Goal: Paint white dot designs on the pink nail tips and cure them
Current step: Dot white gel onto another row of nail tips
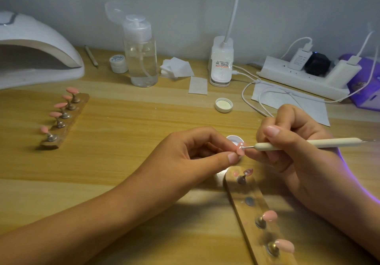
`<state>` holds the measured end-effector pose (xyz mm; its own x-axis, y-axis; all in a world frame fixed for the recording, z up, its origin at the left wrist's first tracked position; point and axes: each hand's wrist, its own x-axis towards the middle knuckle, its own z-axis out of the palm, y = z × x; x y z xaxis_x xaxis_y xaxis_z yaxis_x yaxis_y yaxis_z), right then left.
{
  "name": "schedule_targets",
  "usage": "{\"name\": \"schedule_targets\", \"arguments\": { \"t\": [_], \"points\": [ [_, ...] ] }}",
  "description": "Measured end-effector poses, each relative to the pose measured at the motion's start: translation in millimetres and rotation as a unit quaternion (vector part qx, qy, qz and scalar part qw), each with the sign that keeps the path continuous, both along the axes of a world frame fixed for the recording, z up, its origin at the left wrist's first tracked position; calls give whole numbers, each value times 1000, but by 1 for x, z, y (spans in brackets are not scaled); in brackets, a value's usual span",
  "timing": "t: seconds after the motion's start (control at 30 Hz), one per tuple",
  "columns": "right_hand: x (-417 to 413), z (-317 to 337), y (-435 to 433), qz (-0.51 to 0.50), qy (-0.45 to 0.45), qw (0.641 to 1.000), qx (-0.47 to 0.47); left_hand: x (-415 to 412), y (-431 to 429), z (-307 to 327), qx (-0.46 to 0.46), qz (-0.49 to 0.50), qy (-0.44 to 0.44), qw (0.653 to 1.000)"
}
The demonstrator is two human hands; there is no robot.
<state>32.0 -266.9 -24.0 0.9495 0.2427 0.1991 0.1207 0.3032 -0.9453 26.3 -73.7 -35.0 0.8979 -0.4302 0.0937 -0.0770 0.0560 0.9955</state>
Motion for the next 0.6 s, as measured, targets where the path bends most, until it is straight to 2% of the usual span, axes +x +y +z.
{"name": "schedule_targets", "arguments": {
  "t": [0.23,0.33,0.47,0.6],
  "points": [
    [3,-2,-2,-1,-10,1000,14,-1,-1,1,-8,3,13,1000],
    [7,-2,-7,-41,-37,998,-6,0,0,2,-27,15,28,999],
    [12,-3,-12,-135,-84,977,-140,2,2,3,-45,52,29,997],
    [9,-2,-7,-147,-126,954,-229,2,2,4,-61,70,42,995]
  ]
}}
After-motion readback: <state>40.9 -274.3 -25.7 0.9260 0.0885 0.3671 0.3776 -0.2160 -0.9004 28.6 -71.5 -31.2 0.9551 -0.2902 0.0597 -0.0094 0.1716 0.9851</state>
